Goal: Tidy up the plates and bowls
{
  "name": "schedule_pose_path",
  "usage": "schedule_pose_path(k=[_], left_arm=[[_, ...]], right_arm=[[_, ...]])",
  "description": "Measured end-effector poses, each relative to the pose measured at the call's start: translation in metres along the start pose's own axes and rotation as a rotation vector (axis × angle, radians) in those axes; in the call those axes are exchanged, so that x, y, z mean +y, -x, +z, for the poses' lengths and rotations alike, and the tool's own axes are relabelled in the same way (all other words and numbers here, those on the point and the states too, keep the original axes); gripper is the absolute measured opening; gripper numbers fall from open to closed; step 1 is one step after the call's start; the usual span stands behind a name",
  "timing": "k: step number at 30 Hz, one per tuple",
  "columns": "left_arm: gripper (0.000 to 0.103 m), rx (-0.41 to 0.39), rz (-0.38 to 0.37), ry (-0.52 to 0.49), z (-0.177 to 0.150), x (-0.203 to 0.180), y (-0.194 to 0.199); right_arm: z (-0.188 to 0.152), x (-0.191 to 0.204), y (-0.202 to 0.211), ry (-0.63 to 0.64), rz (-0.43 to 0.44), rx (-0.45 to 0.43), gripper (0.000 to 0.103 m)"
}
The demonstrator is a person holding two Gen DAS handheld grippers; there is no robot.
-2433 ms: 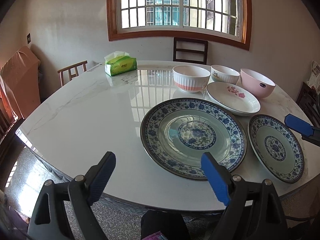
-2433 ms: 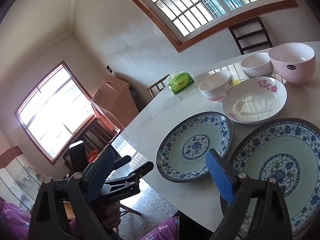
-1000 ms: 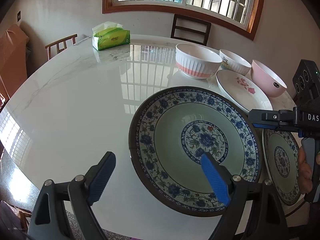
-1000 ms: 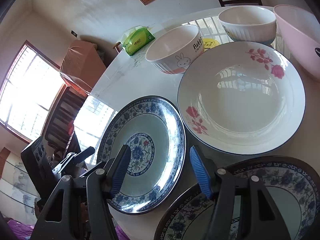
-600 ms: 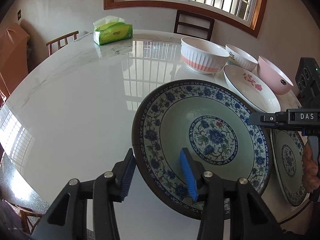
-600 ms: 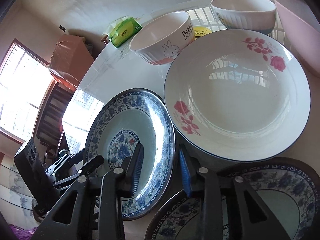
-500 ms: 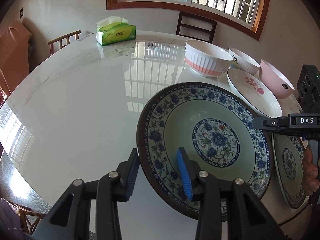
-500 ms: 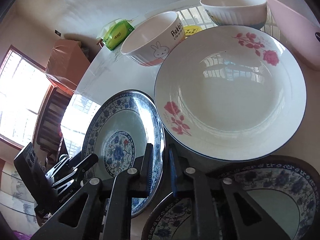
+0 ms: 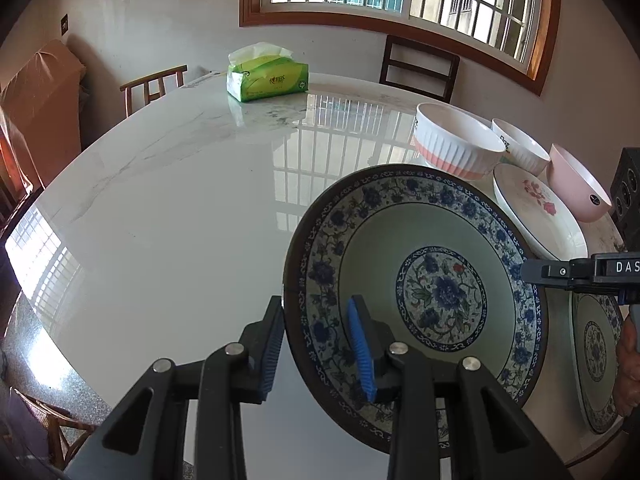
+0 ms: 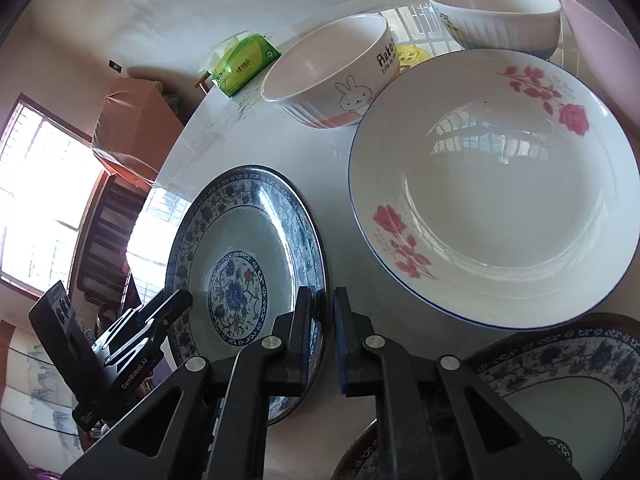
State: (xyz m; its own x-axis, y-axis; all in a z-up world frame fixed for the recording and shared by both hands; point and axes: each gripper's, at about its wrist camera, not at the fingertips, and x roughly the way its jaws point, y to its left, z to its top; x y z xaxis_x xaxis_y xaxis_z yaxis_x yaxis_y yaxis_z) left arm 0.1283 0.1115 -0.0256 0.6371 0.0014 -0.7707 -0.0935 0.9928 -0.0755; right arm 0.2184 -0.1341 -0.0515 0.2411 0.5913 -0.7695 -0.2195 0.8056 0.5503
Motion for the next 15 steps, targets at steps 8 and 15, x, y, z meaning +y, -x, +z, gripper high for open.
schedule_pose_path(k=[8, 15], left_arm=[[0.032, -0.014, 0.046, 0.05, 0.015, 0.03, -0.005], [0.031, -0.039, 0.1, 0.057, 0.024, 0.049, -0.011]], right_arm=[[0.012, 0.022, -0.019, 0.013, -0.002, 0.016, 0.012], [0.021, 0.035, -0.039, 0.02, 0.003, 0.034, 0.012]])
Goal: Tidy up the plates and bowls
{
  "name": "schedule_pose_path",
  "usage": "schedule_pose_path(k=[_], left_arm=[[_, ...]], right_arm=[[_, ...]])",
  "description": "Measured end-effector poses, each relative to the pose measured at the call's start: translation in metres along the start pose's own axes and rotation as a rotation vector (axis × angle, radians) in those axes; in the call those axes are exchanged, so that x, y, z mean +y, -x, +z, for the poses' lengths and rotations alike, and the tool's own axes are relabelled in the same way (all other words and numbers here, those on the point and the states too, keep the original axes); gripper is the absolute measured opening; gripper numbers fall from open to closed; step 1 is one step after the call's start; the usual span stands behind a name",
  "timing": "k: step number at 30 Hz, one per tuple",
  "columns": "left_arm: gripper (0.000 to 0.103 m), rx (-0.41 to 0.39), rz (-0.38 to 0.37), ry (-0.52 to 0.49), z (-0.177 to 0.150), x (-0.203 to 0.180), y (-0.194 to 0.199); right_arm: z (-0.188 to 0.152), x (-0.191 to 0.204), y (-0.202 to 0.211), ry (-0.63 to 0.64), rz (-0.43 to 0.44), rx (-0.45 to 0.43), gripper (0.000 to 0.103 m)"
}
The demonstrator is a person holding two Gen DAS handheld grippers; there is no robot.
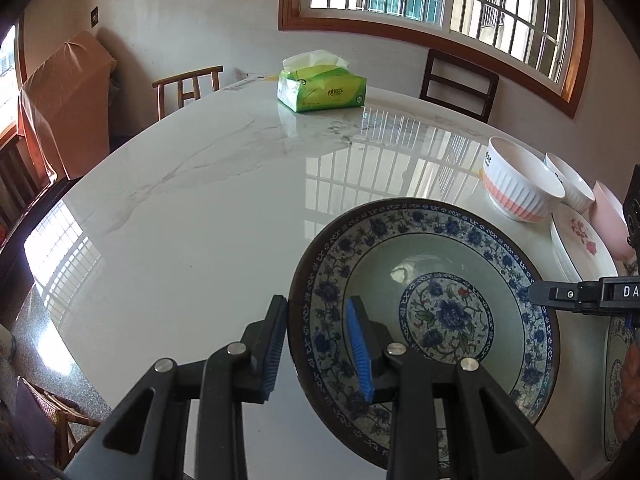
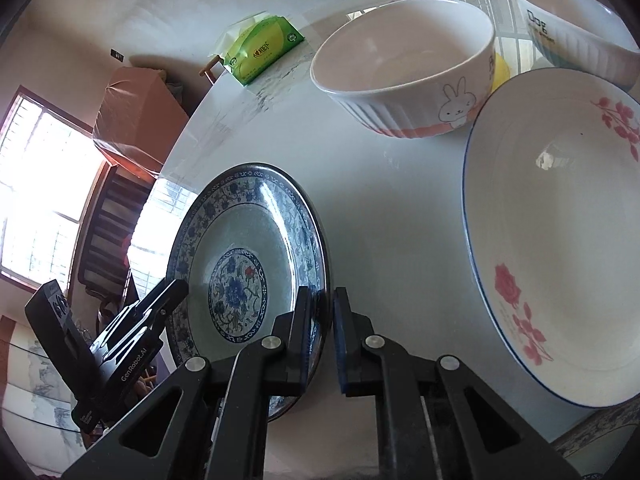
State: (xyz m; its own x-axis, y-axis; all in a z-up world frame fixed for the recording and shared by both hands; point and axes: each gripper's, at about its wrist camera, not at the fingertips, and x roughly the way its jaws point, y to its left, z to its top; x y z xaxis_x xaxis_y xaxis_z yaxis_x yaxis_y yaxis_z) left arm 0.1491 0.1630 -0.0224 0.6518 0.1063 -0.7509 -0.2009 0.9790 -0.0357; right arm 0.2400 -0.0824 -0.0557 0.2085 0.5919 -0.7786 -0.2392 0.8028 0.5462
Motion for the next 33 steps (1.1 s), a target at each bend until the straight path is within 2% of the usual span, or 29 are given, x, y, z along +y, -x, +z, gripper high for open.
schedule_pose_path(k=[6, 9, 10, 13, 17, 19, 22, 25, 28, 30, 31, 33], left_arm=[[0.031, -0.035, 0.003, 0.016, 0.005, 0.008, 0.002], [0.033, -0.05, 0.036, 0.019, 0.003, 0.01, 0.005], [0.038, -0.054, 0.04, 0.022, 0.002, 0.01, 0.007], [0.046, -0.083, 0.048, 0.032, 0.0, 0.01, 0.017], [0.046, -0.128, 0.042, 0.007, -0.007, -0.002, 0.042], [0.048, -0.132, -0.012, -0.016, -0.011, -0.015, 0.056], [0.048, -0.089, -0.137, -0.073, -0.02, -0.045, 0.07], [0.048, -0.035, -0.255, -0.151, -0.033, -0.088, 0.079], [0.048, 0.029, -0.36, -0.223, -0.046, -0.134, 0.082], [0.048, 0.07, -0.394, -0.259, -0.053, -0.16, 0.079], [0.048, 0.092, -0.411, -0.271, -0.056, -0.171, 0.076], [0.048, 0.131, -0.423, -0.282, -0.061, -0.188, 0.069]], right_arm=[[0.0, 0.007, -0.007, 0.007, -0.002, 0.012, 0.012], [0.0, 0.01, -0.006, 0.018, -0.015, -0.004, 0.013], [0.0, 0.011, -0.004, 0.018, -0.025, -0.019, 0.015], [-0.003, 0.009, 0.013, 0.013, -0.034, -0.074, 0.034], [-0.026, 0.005, 0.056, 0.02, -0.032, -0.158, 0.035], [-0.047, -0.001, 0.087, 0.013, 0.001, -0.199, 0.037], [-0.089, -0.019, 0.139, -0.001, -0.011, -0.262, 0.049], [-0.136, -0.042, 0.194, -0.027, -0.082, -0.327, 0.053], [-0.177, -0.07, 0.237, -0.052, -0.226, -0.356, 0.054], [-0.195, -0.092, 0.252, -0.081, -0.309, -0.364, 0.054], [-0.2, -0.107, 0.255, -0.115, -0.318, -0.357, 0.054], [-0.207, -0.133, 0.257, -0.184, -0.27, -0.355, 0.054]])
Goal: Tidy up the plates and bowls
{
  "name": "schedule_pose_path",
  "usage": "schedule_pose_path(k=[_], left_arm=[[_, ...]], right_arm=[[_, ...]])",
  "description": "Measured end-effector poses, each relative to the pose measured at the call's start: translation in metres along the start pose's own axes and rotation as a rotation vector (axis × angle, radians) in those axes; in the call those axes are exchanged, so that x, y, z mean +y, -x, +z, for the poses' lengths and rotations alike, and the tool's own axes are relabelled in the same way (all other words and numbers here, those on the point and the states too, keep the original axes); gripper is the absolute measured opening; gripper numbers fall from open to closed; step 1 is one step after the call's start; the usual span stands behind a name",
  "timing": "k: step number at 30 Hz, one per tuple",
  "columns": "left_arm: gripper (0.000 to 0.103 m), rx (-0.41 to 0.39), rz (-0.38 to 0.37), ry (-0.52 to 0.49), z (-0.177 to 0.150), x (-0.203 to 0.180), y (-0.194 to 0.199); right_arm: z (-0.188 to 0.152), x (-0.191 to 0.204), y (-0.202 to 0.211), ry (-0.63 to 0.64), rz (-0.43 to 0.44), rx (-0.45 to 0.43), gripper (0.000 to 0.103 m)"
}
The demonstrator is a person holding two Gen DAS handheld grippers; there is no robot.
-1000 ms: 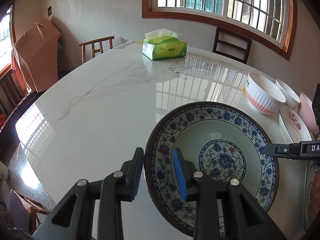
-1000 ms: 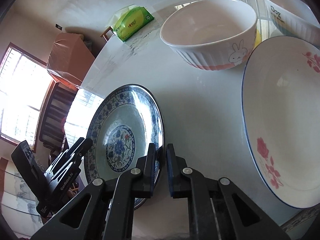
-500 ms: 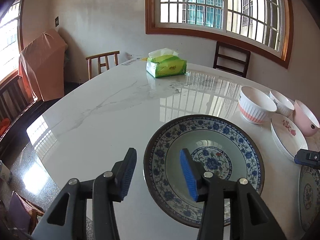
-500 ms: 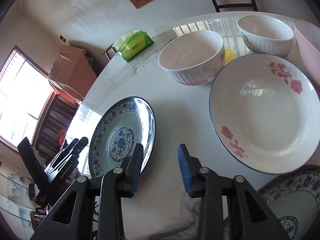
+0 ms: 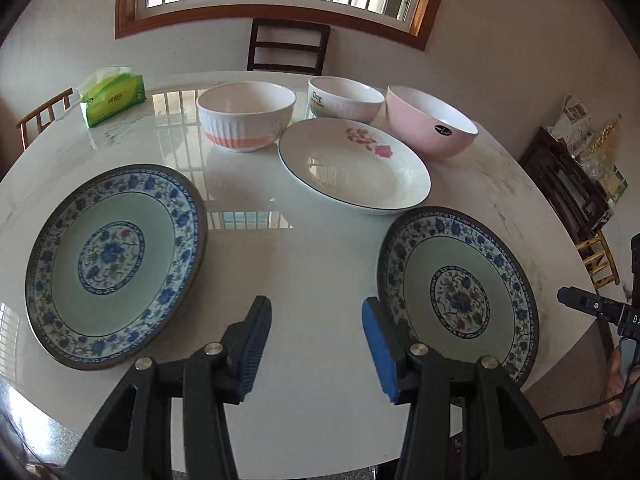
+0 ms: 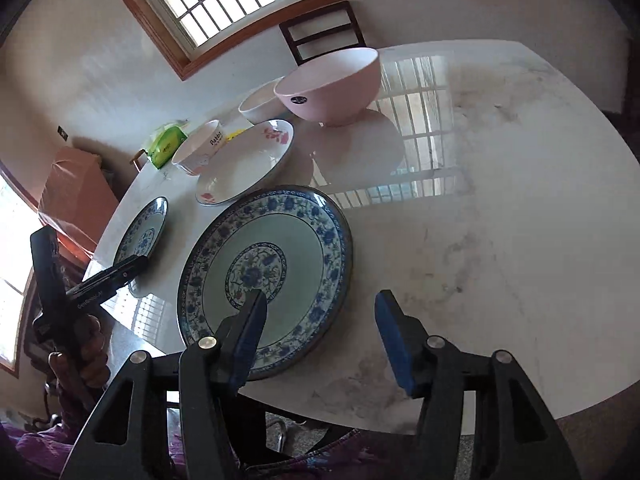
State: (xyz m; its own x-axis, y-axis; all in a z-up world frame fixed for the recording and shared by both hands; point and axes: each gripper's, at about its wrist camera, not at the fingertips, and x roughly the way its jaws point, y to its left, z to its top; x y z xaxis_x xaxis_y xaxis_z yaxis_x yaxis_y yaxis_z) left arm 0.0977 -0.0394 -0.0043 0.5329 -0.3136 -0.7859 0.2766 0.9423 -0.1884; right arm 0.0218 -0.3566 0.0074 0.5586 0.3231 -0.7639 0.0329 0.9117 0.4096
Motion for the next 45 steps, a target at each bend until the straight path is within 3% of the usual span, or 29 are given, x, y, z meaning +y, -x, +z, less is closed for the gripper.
schedule_pose_path(k=[4, 10, 11, 13, 14, 15, 17, 26, 28, 31, 37, 39, 45], left_arm=[[0.048, 0.075, -0.055, 0.038, 0.003, -0.008, -0.023], [0.047, 0.104, -0.056, 0.042, 0.006, -0.013, -0.037], [0.044, 0.103, -0.068, 0.041, 0.006, -0.014, -0.039], [0.021, 0.096, -0.105, 0.035, 0.005, -0.018, -0.04], [0.014, 0.092, -0.118, 0.024, 0.005, -0.021, -0.04], [0.014, 0.083, -0.087, 0.004, 0.005, -0.027, -0.04], [0.014, 0.072, -0.061, -0.018, 0.006, -0.031, -0.04], [0.013, 0.078, -0.129, 0.036, 0.004, -0.017, -0.038], [0.014, 0.107, -0.166, 0.051, 0.005, -0.012, -0.04], [0.028, 0.186, -0.276, 0.126, 0.005, -0.003, -0.049], [0.028, 0.143, -0.213, 0.057, 0.007, -0.015, -0.048], [0.022, 0.13, -0.179, 0.03, 0.006, -0.019, -0.047], [0.02, 0.114, -0.186, 0.047, 0.002, -0.013, -0.043]], right_arm=[[-0.001, -0.028, -0.022, -0.108, 0.094, 0.018, 0.054], [0.002, -0.036, -0.051, -0.15, 0.182, 0.057, 0.041], [0.002, -0.036, -0.055, -0.156, 0.188, 0.066, 0.034], [0.002, -0.036, -0.062, -0.166, 0.214, 0.088, 0.021], [0.001, -0.034, -0.065, -0.161, 0.218, 0.097, 0.014], [0.0, -0.033, -0.066, -0.158, 0.215, 0.092, 0.012], [0.001, -0.032, -0.069, -0.167, 0.227, 0.095, 0.012], [-0.003, -0.035, -0.072, -0.2, 0.248, 0.084, 0.011], [-0.004, -0.033, -0.072, -0.205, 0.256, 0.08, 0.011], [-0.002, -0.032, -0.072, -0.197, 0.252, 0.078, 0.011], [-0.003, -0.033, -0.077, -0.203, 0.275, 0.091, 0.011], [-0.003, -0.032, -0.077, -0.2, 0.271, 0.089, 0.011], [-0.005, -0.032, -0.077, -0.212, 0.266, 0.083, 0.011]])
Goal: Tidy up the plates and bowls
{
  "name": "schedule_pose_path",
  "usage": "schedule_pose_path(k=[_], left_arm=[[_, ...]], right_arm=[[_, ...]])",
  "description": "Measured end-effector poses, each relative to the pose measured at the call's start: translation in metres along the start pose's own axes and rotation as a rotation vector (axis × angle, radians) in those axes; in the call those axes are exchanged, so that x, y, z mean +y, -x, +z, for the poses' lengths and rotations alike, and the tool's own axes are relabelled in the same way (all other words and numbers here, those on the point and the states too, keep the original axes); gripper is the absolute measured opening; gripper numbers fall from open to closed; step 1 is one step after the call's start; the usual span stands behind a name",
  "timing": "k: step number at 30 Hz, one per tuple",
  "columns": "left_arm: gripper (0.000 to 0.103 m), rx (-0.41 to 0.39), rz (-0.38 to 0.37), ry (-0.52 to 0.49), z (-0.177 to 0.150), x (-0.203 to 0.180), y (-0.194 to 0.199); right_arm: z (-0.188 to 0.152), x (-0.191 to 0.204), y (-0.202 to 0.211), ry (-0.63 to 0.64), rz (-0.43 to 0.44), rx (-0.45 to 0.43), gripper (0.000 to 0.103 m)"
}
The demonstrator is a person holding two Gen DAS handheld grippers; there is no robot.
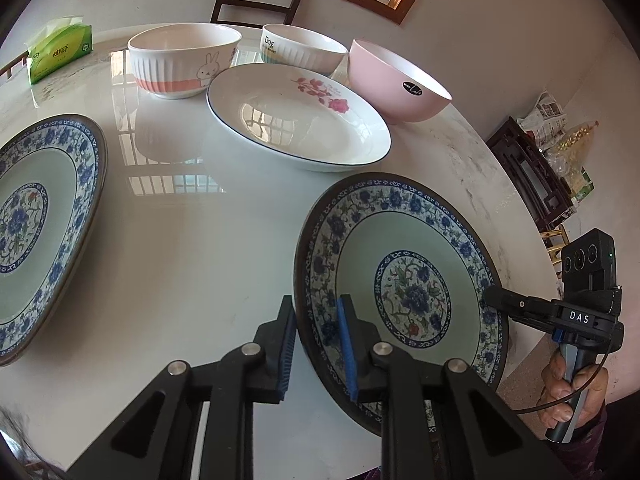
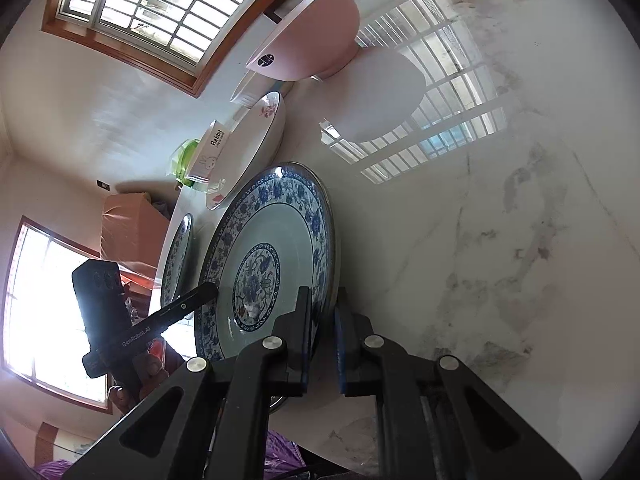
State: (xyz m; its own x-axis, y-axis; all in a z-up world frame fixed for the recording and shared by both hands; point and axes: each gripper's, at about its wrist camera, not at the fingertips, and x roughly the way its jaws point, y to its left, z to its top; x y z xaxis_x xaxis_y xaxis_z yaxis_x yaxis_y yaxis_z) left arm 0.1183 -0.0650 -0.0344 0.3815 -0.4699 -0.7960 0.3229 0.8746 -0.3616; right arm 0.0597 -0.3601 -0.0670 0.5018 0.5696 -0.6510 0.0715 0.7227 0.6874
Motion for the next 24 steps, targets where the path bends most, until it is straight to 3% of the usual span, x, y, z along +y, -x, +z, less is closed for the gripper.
schedule_pose_path(k=[13, 24], left_arm=[[0.02, -0.064, 0.03, 0.056, -0.005, 0.018, 0.032], [0.02, -0.13, 0.085, 0.113, -0.008, 0.054, 0.066]], right_arm=[[-0.002, 0.026, -0.01, 0.024, 0.046, 0.009, 0.011], [0.006, 0.061, -0.043, 0.062, 0.095, 0.04, 0.011]])
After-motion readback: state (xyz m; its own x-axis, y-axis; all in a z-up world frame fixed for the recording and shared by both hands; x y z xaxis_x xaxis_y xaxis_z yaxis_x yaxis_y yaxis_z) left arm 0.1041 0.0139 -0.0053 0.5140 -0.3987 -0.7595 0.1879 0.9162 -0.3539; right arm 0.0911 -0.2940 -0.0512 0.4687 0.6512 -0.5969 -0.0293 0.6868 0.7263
